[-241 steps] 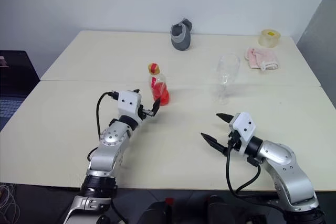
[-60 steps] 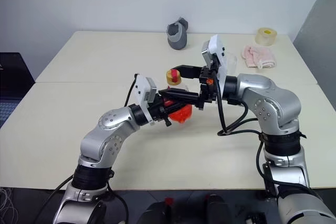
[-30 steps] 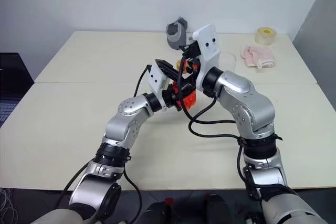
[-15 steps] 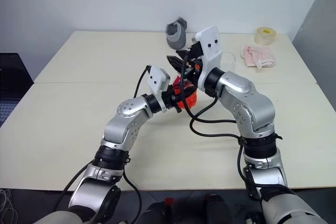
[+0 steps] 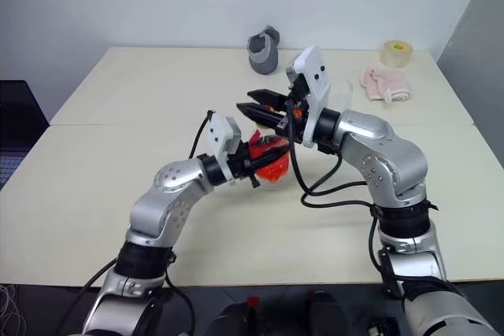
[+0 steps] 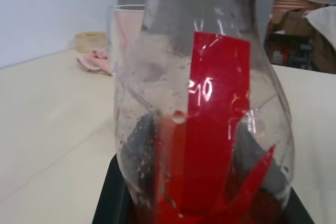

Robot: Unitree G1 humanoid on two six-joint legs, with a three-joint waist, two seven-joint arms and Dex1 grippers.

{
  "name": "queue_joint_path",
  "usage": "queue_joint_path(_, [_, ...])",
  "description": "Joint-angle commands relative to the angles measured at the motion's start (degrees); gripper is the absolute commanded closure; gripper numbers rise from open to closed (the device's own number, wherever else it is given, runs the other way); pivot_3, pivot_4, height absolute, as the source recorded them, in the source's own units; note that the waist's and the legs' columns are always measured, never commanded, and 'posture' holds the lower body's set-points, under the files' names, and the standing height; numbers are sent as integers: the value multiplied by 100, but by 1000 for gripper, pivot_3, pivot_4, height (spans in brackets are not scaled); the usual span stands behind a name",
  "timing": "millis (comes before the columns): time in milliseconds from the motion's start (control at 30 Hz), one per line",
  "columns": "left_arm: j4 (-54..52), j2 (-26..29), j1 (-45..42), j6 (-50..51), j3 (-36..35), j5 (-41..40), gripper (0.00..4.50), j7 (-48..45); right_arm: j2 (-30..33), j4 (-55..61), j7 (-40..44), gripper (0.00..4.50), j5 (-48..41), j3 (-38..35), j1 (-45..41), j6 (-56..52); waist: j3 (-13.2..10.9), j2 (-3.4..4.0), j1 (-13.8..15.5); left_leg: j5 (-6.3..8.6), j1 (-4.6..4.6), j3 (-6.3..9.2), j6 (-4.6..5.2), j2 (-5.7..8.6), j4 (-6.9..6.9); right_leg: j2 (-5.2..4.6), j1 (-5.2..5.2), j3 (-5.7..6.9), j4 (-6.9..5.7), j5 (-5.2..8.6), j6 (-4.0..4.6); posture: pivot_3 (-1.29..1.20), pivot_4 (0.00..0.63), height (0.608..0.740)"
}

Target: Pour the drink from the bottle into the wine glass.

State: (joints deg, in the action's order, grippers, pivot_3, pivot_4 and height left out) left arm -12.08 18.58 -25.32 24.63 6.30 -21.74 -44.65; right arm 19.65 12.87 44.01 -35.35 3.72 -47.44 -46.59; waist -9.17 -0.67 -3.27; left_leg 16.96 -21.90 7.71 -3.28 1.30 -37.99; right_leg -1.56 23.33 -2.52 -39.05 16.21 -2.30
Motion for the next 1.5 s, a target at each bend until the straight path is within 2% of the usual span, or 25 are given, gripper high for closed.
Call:
queue_joint_path(33, [-976, 224, 233, 298, -101, -474, 3367, -137, 192, -206, 1020, 3277, -147, 204, -353, 376, 0, 0, 2, 0, 0, 0, 0, 0, 0, 0, 0, 0, 0, 0, 0, 0, 150, 740])
queue_joint_path(167, [-1567, 530, 562, 622, -276, -815, 3367, -65, 301, -533, 1658, 3277, -46, 417, -509, 670, -1, 0, 3, 1, 2, 0, 1, -2, 1, 2, -2, 1, 2, 0, 0, 0, 150, 740])
queue_joint_path(333, [-1649, 719, 731, 648, -345, -790, 3367, 41, 349, -791, 1887, 3277, -12, 440, -539, 795, -1, 0, 19, 1, 1, 1, 1, -2, -1, -1, -4, 1, 3, 0, 0, 0, 150, 740])
queue_joint_path(467, [-1603, 767, 758, 696, -403, -739, 3367, 171, 523, -771, 1880, 1943, -80, 309, -443, 690, -1, 0, 51, -1, 0, 2, -1, -2, -3, -5, -4, 2, 4, 0, 0, 0, 150, 740])
queue_joint_path(633, [-1375, 905, 869, 689, -644, -699, 3367, 312, 1120, -276, 1688, 177, -226, -60, 47, 396, -1, 0, 97, 0, -1, 0, 0, -2, -2, -7, -4, 2, 6, 0, 0, 0, 150, 740])
queue_joint_path(667, [-1317, 906, 901, 665, -678, -677, 3367, 350, 1210, -88, 1572, 57, -288, -159, 169, 289, -1, 0, 104, 0, -1, 0, 0, -2, -1, -7, -4, 2, 7, 0, 0, 0, 150, 740])
queue_joint_path(800, [-917, 835, 886, 431, -610, -458, 3367, 427, 1218, 493, 803, 57, -400, -502, 460, -9, -2, 1, 106, 1, 0, -5, 1, -2, -1, -7, -3, -1, 5, 0, 0, 0, 150, 740])
queue_joint_path(933, [-105, 503, 359, -53, -362, -91, 3367, 480, 554, 800, -429, 57, -228, -650, 538, -15, -2, 1, 132, 0, 0, -5, 0, 2, -2, -3, -5, 4, 3, 0, 0, 0, 150, 740])
queue_joint_path(1033, [751, 219, -253, -508, -273, 142, 3367, 448, 64, 714, -1108, 57, 278, -389, 561, 345, -2, 0, 144, -5, -3, -8, -9, 2, -5, -5, -5, 4, 3, 0, 0, 0, 150, 740])
queue_joint_path(1233, [1627, -92, -970, -1014, -189, 334, 3367, 273, -378, 236, -1562, 57, 780, -193, 328, 752, -2, 1, 138, -6, -4, -8, -12, 7, -3, -5, -1, 3, 6, 0, 0, 0, 150, 740])
queue_joint_path(1500, [1860, -240, -1053, -1204, -173, 422, 3367, 167, -625, -218, -1590, 57, 1019, -108, 80, 1093, -2, 1, 93, -6, -2, -5, -11, 7, -1, -2, 2, 2, 3, 0, 0, 0, 150, 740])
